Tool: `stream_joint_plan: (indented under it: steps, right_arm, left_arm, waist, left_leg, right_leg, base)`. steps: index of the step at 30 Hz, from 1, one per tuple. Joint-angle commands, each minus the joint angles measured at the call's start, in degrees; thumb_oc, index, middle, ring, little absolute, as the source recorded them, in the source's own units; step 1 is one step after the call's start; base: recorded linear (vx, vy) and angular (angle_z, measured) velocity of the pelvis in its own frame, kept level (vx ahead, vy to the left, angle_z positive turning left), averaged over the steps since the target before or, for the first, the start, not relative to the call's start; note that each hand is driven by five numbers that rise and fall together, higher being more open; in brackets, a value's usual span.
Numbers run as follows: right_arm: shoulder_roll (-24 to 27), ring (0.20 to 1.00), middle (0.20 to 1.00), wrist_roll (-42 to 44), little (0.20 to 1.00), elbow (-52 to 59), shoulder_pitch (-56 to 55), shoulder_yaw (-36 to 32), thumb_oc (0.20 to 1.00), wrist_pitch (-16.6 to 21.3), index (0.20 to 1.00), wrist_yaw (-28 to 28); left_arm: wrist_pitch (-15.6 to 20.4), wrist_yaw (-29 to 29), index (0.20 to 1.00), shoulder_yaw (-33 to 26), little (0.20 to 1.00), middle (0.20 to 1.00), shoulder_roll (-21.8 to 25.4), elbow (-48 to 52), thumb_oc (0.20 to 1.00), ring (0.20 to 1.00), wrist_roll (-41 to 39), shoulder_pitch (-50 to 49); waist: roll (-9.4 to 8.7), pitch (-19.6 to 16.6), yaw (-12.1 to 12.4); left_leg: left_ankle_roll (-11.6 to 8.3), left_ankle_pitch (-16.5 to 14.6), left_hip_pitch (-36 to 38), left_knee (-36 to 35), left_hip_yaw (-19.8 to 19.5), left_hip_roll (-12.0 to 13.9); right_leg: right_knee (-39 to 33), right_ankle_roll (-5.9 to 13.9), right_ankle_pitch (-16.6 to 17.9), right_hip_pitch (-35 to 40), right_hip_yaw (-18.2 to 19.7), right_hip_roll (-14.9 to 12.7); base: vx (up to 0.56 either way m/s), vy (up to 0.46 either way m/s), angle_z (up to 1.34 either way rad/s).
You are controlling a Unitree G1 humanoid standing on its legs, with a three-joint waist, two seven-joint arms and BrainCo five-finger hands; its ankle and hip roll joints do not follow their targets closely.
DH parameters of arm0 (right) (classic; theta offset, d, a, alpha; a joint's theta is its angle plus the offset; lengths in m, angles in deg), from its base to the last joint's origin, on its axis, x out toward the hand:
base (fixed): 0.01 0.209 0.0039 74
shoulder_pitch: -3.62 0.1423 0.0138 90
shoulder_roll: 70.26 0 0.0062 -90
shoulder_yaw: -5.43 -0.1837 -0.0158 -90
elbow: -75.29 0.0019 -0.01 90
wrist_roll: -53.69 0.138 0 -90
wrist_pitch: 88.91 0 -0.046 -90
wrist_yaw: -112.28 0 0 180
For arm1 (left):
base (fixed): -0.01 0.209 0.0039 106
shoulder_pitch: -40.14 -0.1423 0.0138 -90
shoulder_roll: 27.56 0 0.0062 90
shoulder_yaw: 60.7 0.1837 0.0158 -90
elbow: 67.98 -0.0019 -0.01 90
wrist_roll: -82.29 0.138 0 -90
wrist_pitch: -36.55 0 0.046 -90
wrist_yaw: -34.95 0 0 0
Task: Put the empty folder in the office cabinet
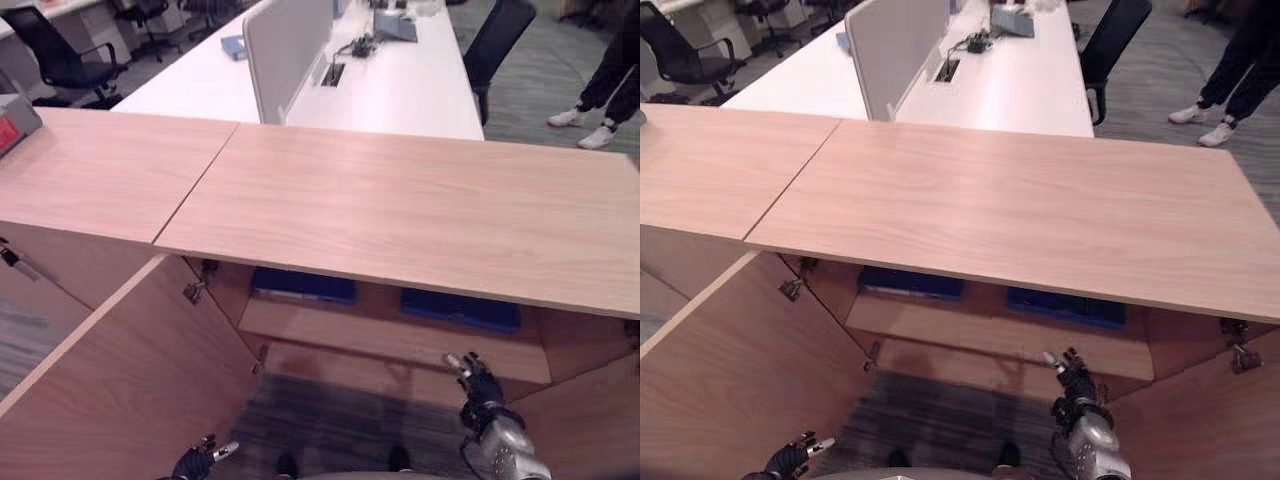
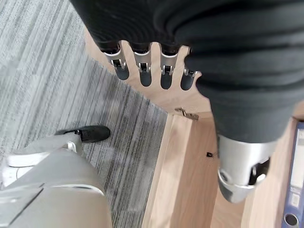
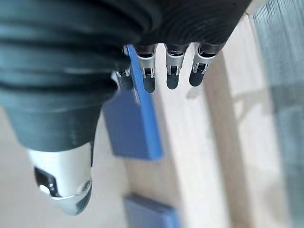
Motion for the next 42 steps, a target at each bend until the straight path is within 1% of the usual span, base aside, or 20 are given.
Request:
stream_joint_plan:
  steps: [1,3,5,7,9,11,16,18,19,20,21,22,24,26,29,32,36,38,40,42]
  right_arm:
    - [1.23,1.0,1.0,-10.48,1.0,0.97,1.93,2.23,1.0,-0.85,1.0,-1.1]
    - [0.64,1.0,1.0,-12.04,1.0,0.2,1.97,3.77,1.0,-1.07,1.0,-0.87]
    - [0.08,1.0,1.0,-11.82,1.0,0.61,1.45,4.65,1.0,-1.24,1.0,-1.26]
    - [0.0,1.0,1.0,-12.22,1.0,-0.3,1.62,6.4,1.0,-0.78,1.0,-0.81]
    - [0.06,1.0,1.0,-13.17,1.0,-0.75,1.75,7.83,1.0,-0.95,1.0,-0.92]
    - [0.04,1.0,1.0,-13.17,1.0,-0.79,1.77,7.85,1.0,-0.93,1.0,-0.92]
    - [2.24,1.0,1.0,-15.13,1.0,0.46,2.52,9.3,1.0,-0.47,1.0,-0.34]
    - [2.79,1.0,1.0,-15.22,1.0,0.12,2.59,9.24,1.0,-0.22,1.0,-0.1]
    - [3.86,1.0,1.0,-15.32,1.0,-0.18,2.82,8.78,1.0,-0.01,1.0,0.35]
    - [4.41,1.0,1.0,-15.15,1.0,-0.92,3.61,8.82,1.0,-0.08,1.0,0.93]
    - [4.61,1.0,1.0,-15.03,1.0,-2.03,4.95,9.36,1.0,-0.24,1.0,1.28]
    - [4.81,1.0,1.0,-15.33,1.0,-2.29,5.17,9.6,1.0,-0.3,1.0,1.06]
    - [4.85,1.0,1.0,-15.38,1.0,-2.25,4.99,9.63,1.0,-0.32,1.0,0.93]
    - [4.87,1.0,1.0,-15.28,1.0,-1.81,4.48,9.47,1.0,-0.22,1.0,0.71]
    - [4.81,1.0,1.0,-15.39,1.0,-1.87,3.95,9.4,1.0,-0.37,1.0,0.56]
    - [4.46,1.0,1.0,-15.5,1.0,-2.78,3.2,8.84,1.0,-0.75,1.0,0.35]
    - [4.49,1.0,1.0,-15.17,1.0,-2.79,2.98,7.54,1.0,-1.2,1.0,0.8]
    - [3.59,1.0,1.0,-15.25,1.0,-3.5,3.38,6.36,1.0,-1.61,1.0,1.04]
    - [3.29,1.0,1.0,-15.11,1.0,-3.75,3.55,6.08,1.0,-1.68,1.0,1.11]
    - [1.93,1.0,1.0,-14.83,1.0,-4.03,4.75,5.49,1.0,-1.95,1.0,1.62]
  left_arm:
    - [1.31,1.06,1.0,-1.88,1.0,1.0,0.75,-0.12,1.0,1.0,2.9,2.06]
    - [1.19,1.76,1.0,-1.24,1.0,1.0,0.84,0.25,1.0,1.0,3.19,2.68]
    - [1.36,2.48,1.0,-0.37,1.0,1.0,0.69,1.18,1.0,1.0,2.5,3.88]
    - [1.67,3.39,1.0,0.25,1.0,1.0,0.79,1.64,1.0,1.0,2.24,5.34]
    - [2.25,4.12,1.0,0.45,1.0,1.0,0.96,2.01,1.0,1.0,1.66,6.13]
    - [2.25,4.12,1.0,0.44,1.0,1.0,0.98,2.02,1.0,1.0,1.66,6.12]
    - [3.05,5.08,1.0,0.66,1.0,1.0,-0.51,3.75,1.0,1.0,-2.11,6.95]
    - [3.13,5.06,1.0,0.99,1.0,1.0,-0.74,4.02,1.0,1.0,-2.4,7.2]
    - [2.93,5.1,1.0,1.47,1.0,1.0,-1.26,4.25,1.0,1.0,-2.53,7.77]
    - [2.71,5.25,1.0,1.98,1.0,1.0,-1.6,4.57,1.0,1.0,-2.61,8.48]
    - [2.6,5.17,1.0,2.04,1.0,1.0,-1.8,5.22,1.0,1.0,-2.31,8.59]
    - [2.92,5.1,1.0,1.83,1.0,1.0,-1.6,5.32,1.0,1.0,-1.69,8.12]
    - [3.0,5.17,1.0,1.71,1.0,1.0,-1.57,5.19,1.0,1.0,-1.43,7.99]
    - [3.03,5.34,1.0,1.18,1.0,1.0,-1.59,4.69,1.0,1.0,-1.53,7.8]
    - [2.91,5.38,1.0,0.89,1.0,1.0,-1.68,4.52,1.0,1.0,-1.57,7.57]
    - [2.68,5.02,1.0,1.37,1.0,1.0,-2.12,3.1,1.0,1.0,-0.65,7.68]
    - [2.46,4.67,1.0,2.92,1.0,1.0,-2.2,4.05,1.0,1.0,0.14,8.04]
    - [2.53,4.5,1.0,4.03,1.0,1.0,-1.22,4.74,1.0,1.0,2.03,8.26]
    - [2.55,4.49,1.0,4.3,1.0,1.0,-0.9,4.77,1.0,1.0,2.44,8.45]
    - [2.49,4.49,1.0,4.62,1.0,1.0,0.02,5.41,1.0,1.0,2.95,9.19]
  waist:
    - [-0.39,3.58,0.82]
    - [-0.31,4.1,0.81]
    - [-0.12,4.64,-0.3]
    - [0.4,4.5,-0.12]
    - [-0.12,4.07,0.66]
    - [-0.14,4.14,0.5]
    - [0.95,4.33,2.39]
    - [1.21,4.72,2.36]
    - [1.33,5.59,2.3]
    - [1.11,6.42,1.89]
    - [0.81,6.49,1.39]
    - [0.2,6.07,1.37]
    - [-0.05,5.91,1.13]
    - [-0.37,5.71,0.63]
    - [-0.26,4.89,0.04]
    - [0.13,3.38,-1.09]
    - [0.65,2.71,-1.67]
    - [-0.3,2.3,-0.64]
    - [-0.63,2.32,-0.4]
    - [-1.59,2.79,0.7]
  left_leg:
    - [-0.62,-3.65,1.16,1.01,-3.42,1.78]
    - [-0.05,-3.29,1.25,1.41,-4.27,1.82]
    - [0.71,-2.36,0.51,1.86,-6.36,1.23]
    - [1.22,-1.4,-0.93,2.22,-8.59,0.38]
    - [1.13,-0.45,-1.72,2.2,-11.16,-0.53]
    - [1.13,-0.45,-1.66,2.2,-11.32,-0.56]
    - [-2.61,3.86,-6.43,1.62,-15.82,0.26]
    - [-3.13,4.54,-7.57,1.85,-16.78,0.23]
    - [-3.97,5.55,-10.1,2.72,-14.85,0.69]
    - [-3.73,5.4,-11.54,4.91,-9.95,1.6]
    - [-3.33,4.69,-11.69,7.82,-2.69,4.89]
    - [-3.6,3.04,-9.94,10.16,-1.02,6.87]
    - [-3.66,2.12,-8.83,11.2,-1.02,7.6]
    - [-4.0,0.09,-5.11,12.83,-0.6,9.83]
    - [-4.52,0.43,-2.57,13.18,0.15,11.47]
    - [-6.03,-0.05,1.64,12.27,1.27,13.22]
    - [-6.29,-1.04,2.32,9.1,3.44,12.46]
    - [-5.17,-4.04,2.36,6.63,2.37,8.83]
    - [-4.66,-4.44,2.09,6.5,1.94,7.97]
    - [-3.12,-5.81,1.44,5.88,1.06,5.14]
  right_leg:
    - [10.88,6.46,-3.26,-1.04,3.28,-4.93]
    - [14.39,6.73,-3.64,-1.21,5.04,-3.65]
    - [16.72,6.75,-5.61,-1.58,11.95,0.52]
    - [16.86,5.1,-9.74,-0.34,17.06,4.2]
    - [13.57,2.35,-12.45,2.78,16.26,4.5]
    - [13.46,2.34,-12.46,2.97,16.09,4.46]
    - [6.1,1.07,-12.2,5.51,12.14,5.12]
    - [4.99,0.82,-12.04,6.14,10.82,5.12]
    - [3.52,0.6,-11.69,6.98,9.21,4.68]
    - [3.27,0.52,-11.41,7.06,8.06,4.03]
    - [2.45,0.33,-9.99,6.23,6.25,3.28]
    - [2.21,0.28,-8.49,5.77,4.61,1.87]
    - [2.24,0.23,-8.18,5.75,3.72,1.28]
    - [2.59,-0.03,-8.01,6.1,1.43,0.32]
    - [3.08,-0.07,-7.59,5.48,-0.62,-0.24]
    - [3.62,0.57,-6.43,4.77,-4.75,-2.03]
    - [3.58,1.58,-4.71,4.59,-7.2,-3.67]
    - [4.16,3.44,-2.0,4.54,-7.64,-6.93]
    - [4.33,3.95,-1.28,4.42,-7.75,-7.83]
    - [4.49,5.7,1.52,3.59,-8.49,-10.81]
  base:
    - [-0.05,0.056,-0.04]
    - [-0.09,0.038,-0.05]
    - [-0.12,0.054,0.12]
    - [-0.11,0.029,0.67]
    - [-0.05,-0.086,0.81]
    - [-0.03,-0.094,0.7]
    - [-0.12,-0.135,0.56]
    - [-0.16,-0.07,0.96]
    - [-0.21,0.014,1.28]
    - [-0.35,0.054,1.42]
    - [-0.33,0.103,1.23]
    - [-0.24,0.078,1.02]
    - [-0.09,0.049,0.57]
    - [-0.11,0.096,0.57]
    - [-0.09,0.135,0.65]
    - [-0.12,0.241,0.93]
    - [-0.07,0.243,0.52]
    - [-0.03,0.355,0.29]
    - [-0.03,0.233,0.14]
    - [-0.07,0.301,0.21]
